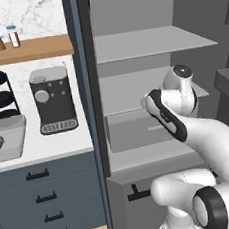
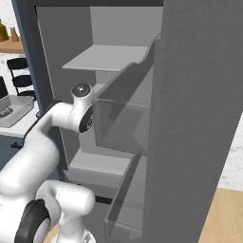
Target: Place one garlic and one fish in each tupperware on the nearby counter, to pack two identical lunches.
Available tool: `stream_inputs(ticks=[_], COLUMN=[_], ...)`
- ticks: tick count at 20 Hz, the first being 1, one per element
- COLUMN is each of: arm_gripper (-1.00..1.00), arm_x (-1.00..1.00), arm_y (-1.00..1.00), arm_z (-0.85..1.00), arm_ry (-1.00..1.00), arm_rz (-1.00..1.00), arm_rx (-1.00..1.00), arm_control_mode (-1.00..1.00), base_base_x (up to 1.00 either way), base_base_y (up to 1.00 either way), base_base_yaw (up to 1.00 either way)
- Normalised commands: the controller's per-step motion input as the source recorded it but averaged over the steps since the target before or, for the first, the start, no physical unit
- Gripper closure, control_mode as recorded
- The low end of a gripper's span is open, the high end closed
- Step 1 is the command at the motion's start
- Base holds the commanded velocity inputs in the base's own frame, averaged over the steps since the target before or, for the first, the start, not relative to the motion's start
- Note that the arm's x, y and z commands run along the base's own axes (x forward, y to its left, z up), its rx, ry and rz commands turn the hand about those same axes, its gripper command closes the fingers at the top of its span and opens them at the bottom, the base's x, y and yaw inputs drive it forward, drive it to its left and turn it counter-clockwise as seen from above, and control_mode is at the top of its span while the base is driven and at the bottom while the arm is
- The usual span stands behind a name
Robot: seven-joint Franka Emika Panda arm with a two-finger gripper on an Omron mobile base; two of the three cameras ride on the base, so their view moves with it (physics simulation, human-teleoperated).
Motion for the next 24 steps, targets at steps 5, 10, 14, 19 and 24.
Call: stream_inputs(ticks=[5, 10, 14, 19, 24], arm_gripper=[1.00, 1.00, 1.00, 1.00, 1.00], arm_x=[-1.00, -0.58, 0.00, 0.00, 0.00], arm_y=[0.20, 0.13, 0.00, 0.00, 0.00], arm_z=[0.28, 0.22, 0.00, 0.00, 0.00], arm_ry=[0.00, -0.01, 0.00, 0.00, 0.00], arm_rz=[-0.23, -0.14, 0.00, 0.00, 0.00], arm_rx=[0.00, 0.00, 0.00, 0.00, 0.00], arm_control_mode=[-1.00, 1.00, 1.00, 1.00, 1.00], base_base_x=[0.00, -0.23, -0.29, -0.01, 0.07], base_base_y=[0.00, 0.10, 0.43, 0.77, 1.00], base_base_yaw=[0.00, -0.09, 0.02, 0.25, 0.19])
